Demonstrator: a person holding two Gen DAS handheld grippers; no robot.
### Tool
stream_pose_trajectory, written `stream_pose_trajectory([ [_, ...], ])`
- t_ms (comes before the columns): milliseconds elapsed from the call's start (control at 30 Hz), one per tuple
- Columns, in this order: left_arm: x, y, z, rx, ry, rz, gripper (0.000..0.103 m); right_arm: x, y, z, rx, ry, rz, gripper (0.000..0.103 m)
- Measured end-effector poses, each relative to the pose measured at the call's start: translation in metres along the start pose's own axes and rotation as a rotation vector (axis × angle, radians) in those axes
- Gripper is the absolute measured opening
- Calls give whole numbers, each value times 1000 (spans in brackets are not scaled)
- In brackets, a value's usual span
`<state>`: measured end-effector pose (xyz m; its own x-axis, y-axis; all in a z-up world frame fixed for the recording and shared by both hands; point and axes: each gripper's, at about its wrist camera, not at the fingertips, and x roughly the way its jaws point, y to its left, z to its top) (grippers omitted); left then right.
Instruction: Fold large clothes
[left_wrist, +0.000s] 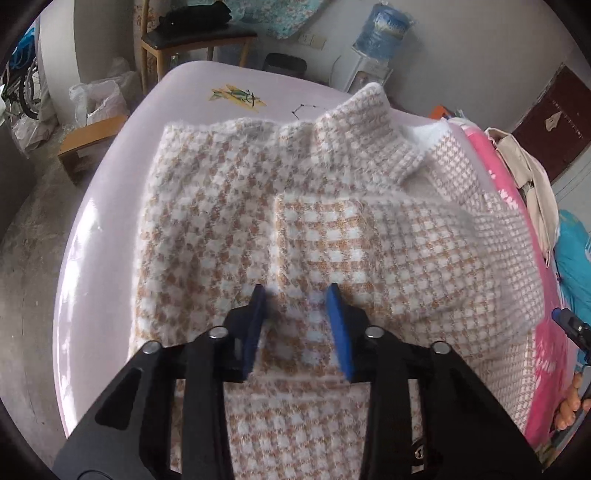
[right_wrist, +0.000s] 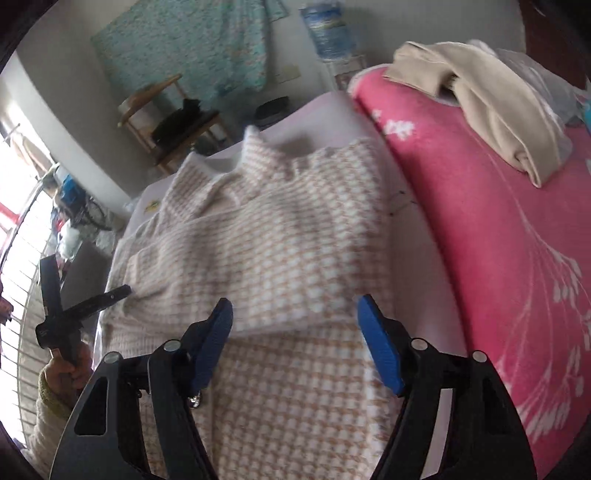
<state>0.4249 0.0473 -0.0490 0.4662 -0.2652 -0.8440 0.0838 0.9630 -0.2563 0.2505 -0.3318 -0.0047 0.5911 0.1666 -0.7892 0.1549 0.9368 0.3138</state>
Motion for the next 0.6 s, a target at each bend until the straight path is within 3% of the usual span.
stream_pose_trajectory([
  [33,-1,-4,0,19,-17,11,15,-3,-10,-1,19,-6,-17,63],
  [100,-11,-15,0,83,-47,43,11,-5,-20,-3,30,-15,-42,54],
  [233,-45,-21,2,90,-143,38,10,3,-32,7,25,-38,-77,48],
  [400,-16,-19,-2,116,-78,148,11,14,-16,28,-47,-60,-76,27],
  [500,-10,-16,-6,106,-103,176,11,29,8,39,-140,-59,-56,22],
  [600,-12,-21,-6,130,-148,230,11,59,19,44,-198,4,-56,21],
])
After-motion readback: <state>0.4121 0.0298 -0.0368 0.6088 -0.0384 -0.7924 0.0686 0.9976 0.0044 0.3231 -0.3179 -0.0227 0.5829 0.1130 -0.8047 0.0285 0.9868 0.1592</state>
